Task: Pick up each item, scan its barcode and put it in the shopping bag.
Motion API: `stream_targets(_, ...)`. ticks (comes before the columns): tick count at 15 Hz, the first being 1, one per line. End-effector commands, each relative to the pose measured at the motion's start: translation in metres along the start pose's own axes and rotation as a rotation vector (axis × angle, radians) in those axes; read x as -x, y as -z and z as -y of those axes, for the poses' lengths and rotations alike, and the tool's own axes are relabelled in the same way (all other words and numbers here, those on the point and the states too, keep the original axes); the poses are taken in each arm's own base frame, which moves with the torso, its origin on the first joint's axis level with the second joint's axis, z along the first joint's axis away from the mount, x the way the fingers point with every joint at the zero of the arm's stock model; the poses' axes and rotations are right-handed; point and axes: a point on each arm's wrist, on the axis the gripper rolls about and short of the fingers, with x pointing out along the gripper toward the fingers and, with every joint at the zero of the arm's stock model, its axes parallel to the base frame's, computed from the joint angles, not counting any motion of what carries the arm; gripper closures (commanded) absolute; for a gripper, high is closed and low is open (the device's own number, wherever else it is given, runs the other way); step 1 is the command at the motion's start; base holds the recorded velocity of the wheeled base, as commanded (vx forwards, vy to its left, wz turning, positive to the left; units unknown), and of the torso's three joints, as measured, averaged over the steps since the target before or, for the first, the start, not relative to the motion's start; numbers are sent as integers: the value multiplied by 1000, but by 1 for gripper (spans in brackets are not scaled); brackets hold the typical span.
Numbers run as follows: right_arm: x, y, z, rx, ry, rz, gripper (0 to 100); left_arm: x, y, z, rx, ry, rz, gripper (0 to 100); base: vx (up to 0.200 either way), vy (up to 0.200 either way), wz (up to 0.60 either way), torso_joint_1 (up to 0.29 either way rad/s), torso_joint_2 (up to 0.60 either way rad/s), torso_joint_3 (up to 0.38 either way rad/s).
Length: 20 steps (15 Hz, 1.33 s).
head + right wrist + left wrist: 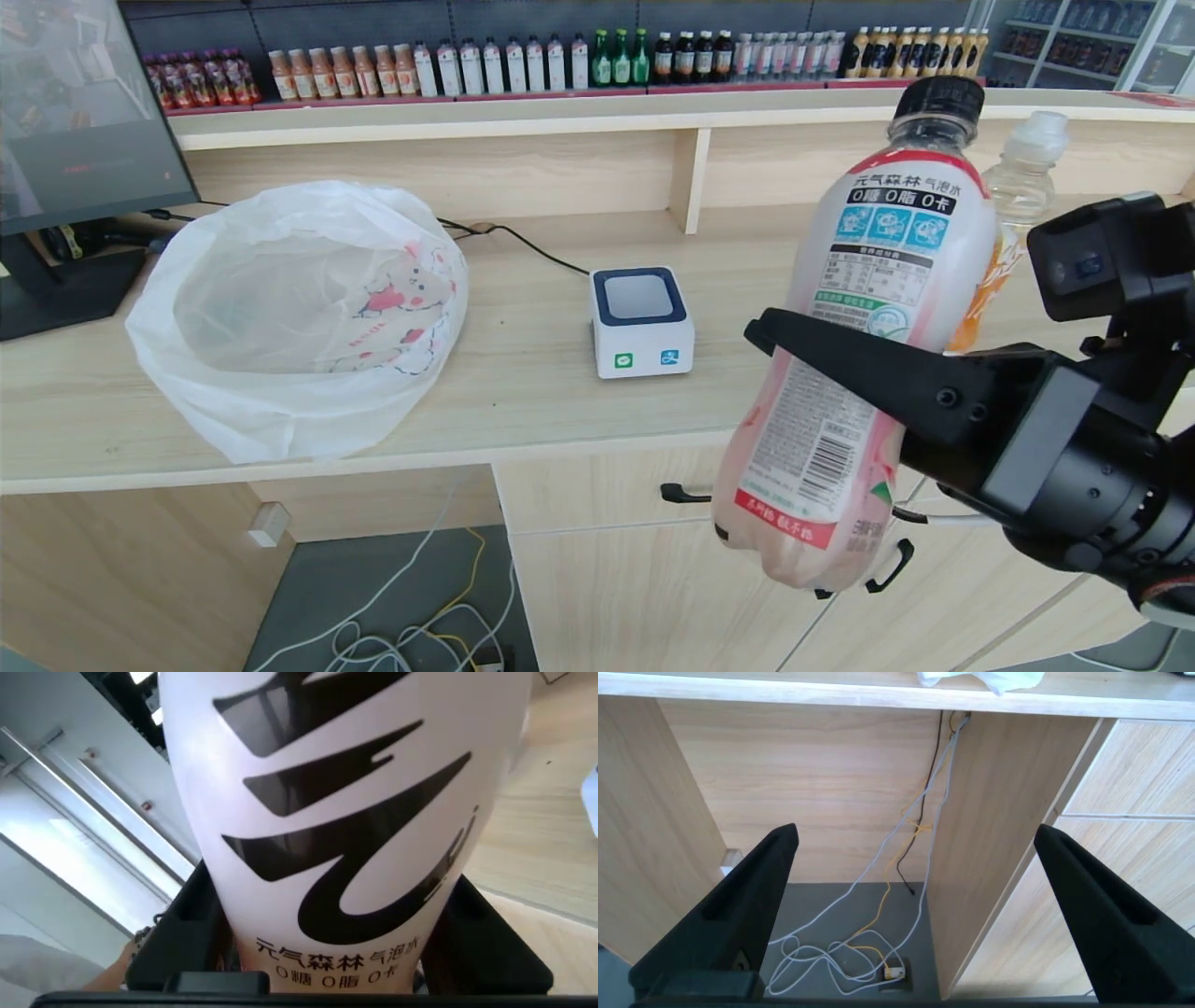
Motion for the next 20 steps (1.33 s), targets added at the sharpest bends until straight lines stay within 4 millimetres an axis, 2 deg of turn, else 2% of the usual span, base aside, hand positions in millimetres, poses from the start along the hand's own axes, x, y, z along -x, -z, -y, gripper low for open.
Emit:
stream_targets(1, -9, 5, -6, -33, -46, -12, 100, 0, 0, 0, 0, 0, 0, 0, 0, 0, 0, 0, 0, 0)
stream_targets(3, -17, 2, -17, -69, -102, 0, 100, 0, 0, 0, 0, 0, 0, 0, 0, 0, 0, 0, 0, 0)
stream_targets(8, -28, 0, -15, -69, -113, 9, 100, 0, 0, 0, 0, 0, 0, 0, 0, 0, 0, 0, 0, 0)
stream_targets(12, -31, 3, -23, -77, -146, -1, 100, 0, 0, 0, 0, 0, 0, 0, 0, 0, 0, 0, 0, 0)
stream_targets(13, -33, 6, -30, -87, -175, -11, 100, 0, 0, 0, 0, 0, 0, 0, 0, 0, 0, 0, 0, 0)
stream_targets(20, -34, 5, -31, -81, -179, -8, 100, 0, 0, 0, 0, 0, 0, 0, 0, 0, 0, 0, 0, 0)
